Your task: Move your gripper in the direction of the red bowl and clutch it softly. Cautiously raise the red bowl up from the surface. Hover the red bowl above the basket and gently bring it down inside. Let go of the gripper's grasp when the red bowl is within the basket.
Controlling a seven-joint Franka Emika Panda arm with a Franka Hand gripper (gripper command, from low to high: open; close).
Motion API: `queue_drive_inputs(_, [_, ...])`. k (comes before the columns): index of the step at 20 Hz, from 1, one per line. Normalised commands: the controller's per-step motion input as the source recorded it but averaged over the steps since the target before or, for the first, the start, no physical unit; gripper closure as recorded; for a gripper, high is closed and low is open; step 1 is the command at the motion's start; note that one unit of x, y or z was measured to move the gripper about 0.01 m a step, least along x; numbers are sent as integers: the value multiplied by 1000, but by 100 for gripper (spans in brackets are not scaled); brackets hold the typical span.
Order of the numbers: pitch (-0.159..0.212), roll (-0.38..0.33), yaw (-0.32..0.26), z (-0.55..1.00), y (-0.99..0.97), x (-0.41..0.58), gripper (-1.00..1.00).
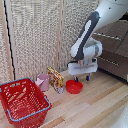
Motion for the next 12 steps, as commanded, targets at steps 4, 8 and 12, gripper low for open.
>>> queue_drive_inputs(4, [13,-58,18,-308,70,11,100])
queue_drive_inputs(8, [7,-17,8,-192,26,0,100])
queue_drive_inputs(12, [7,-4,0,-16,1,0,100])
